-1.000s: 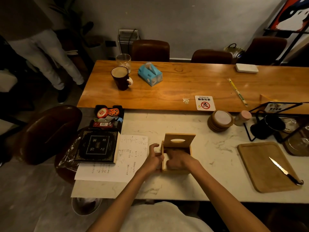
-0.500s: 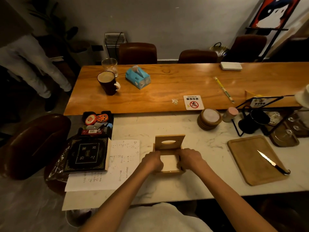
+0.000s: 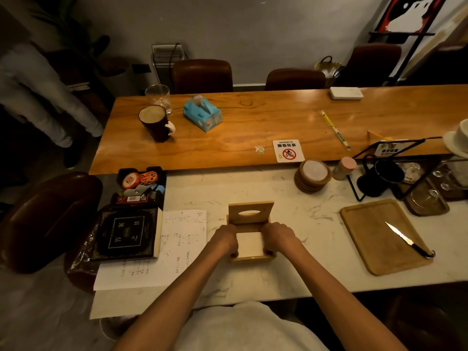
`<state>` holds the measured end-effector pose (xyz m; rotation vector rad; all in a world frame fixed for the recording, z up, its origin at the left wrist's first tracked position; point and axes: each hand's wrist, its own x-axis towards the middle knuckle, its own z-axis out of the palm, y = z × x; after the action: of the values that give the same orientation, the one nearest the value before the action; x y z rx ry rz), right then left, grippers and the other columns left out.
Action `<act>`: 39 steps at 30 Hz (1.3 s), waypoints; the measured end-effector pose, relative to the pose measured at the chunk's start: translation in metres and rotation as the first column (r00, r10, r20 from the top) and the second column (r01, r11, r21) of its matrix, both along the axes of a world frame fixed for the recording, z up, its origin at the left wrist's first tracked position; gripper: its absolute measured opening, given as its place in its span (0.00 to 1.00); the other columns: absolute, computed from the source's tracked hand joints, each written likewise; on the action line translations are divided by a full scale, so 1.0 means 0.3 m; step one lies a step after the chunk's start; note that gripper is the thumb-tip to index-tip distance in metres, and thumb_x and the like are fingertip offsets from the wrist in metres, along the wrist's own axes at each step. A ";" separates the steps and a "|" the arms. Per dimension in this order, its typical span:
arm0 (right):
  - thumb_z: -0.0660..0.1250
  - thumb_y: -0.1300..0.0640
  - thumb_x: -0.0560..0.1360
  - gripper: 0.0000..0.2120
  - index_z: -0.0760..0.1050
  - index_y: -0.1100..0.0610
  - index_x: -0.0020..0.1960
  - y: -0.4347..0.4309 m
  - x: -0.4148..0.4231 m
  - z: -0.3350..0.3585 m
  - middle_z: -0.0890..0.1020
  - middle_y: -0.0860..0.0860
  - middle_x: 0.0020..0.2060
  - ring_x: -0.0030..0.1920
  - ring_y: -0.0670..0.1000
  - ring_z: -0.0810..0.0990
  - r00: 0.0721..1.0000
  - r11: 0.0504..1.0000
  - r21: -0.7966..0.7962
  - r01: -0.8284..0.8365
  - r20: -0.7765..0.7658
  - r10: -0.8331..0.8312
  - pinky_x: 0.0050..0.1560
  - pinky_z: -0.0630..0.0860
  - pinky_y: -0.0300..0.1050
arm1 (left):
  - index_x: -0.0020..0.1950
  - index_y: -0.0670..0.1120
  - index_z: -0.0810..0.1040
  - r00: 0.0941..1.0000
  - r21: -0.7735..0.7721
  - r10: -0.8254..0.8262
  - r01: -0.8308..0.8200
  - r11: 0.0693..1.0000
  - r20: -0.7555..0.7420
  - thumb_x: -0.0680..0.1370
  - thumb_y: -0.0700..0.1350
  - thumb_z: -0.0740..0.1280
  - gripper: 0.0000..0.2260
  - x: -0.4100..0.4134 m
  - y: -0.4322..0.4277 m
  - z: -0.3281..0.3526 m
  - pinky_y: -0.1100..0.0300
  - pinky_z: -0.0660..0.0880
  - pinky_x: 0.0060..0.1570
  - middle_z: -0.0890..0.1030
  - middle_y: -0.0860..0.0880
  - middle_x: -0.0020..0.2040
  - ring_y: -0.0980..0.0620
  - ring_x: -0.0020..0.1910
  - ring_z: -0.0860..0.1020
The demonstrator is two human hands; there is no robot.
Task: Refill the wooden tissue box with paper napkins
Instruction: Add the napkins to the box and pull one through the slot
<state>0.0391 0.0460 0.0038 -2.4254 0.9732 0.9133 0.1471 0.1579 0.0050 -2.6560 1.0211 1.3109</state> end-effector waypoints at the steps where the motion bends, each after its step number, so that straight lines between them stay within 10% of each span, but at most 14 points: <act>1: 0.73 0.60 0.69 0.19 0.76 0.56 0.60 -0.001 0.001 -0.003 0.81 0.55 0.54 0.52 0.55 0.81 1.000 1.000 0.000 0.004 0.003 -0.004 0.50 0.78 0.47 | 0.61 0.41 0.75 1.000 -0.004 -0.001 0.001 1.000 0.001 0.70 0.41 0.76 0.22 0.000 0.001 0.000 0.56 0.76 0.53 0.78 0.41 0.62 0.44 0.60 0.78; 29: 0.66 0.53 0.74 0.29 0.63 0.44 0.72 0.019 -0.063 0.056 0.76 0.53 0.60 0.59 0.56 0.77 0.997 0.999 -0.017 -0.045 0.062 0.046 0.51 0.75 0.49 | 0.70 0.46 0.68 0.993 -0.110 -0.013 0.000 0.994 -0.117 0.73 0.45 0.72 0.27 0.011 0.058 0.033 0.55 0.74 0.58 0.75 0.43 0.68 0.45 0.63 0.75; 33: 0.63 0.56 0.76 0.18 0.73 0.48 0.65 0.040 -0.091 0.112 0.78 0.50 0.58 0.55 0.54 0.78 0.950 0.981 -0.196 -0.003 0.305 0.064 0.43 0.72 0.45 | 0.65 0.49 0.76 0.989 -0.307 0.077 -0.113 0.945 -0.127 0.78 0.45 0.64 0.15 0.045 0.106 0.073 0.58 0.70 0.58 0.76 0.47 0.67 0.46 0.65 0.75; 39: 0.62 0.54 0.77 0.10 0.75 0.55 0.56 0.127 -0.040 0.088 0.81 0.54 0.54 0.52 0.56 0.80 0.909 0.985 0.050 -0.166 0.396 0.133 0.52 0.78 0.50 | 0.50 0.48 0.64 0.879 -0.384 0.357 -0.462 0.800 -0.315 0.74 0.37 0.56 0.08 0.026 0.116 0.069 0.50 0.75 0.48 0.76 0.43 0.49 0.44 0.46 0.76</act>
<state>0.0272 0.0840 0.0302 -2.5007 0.5985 0.4690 0.1549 0.1926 0.0255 -3.2898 0.8777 1.6680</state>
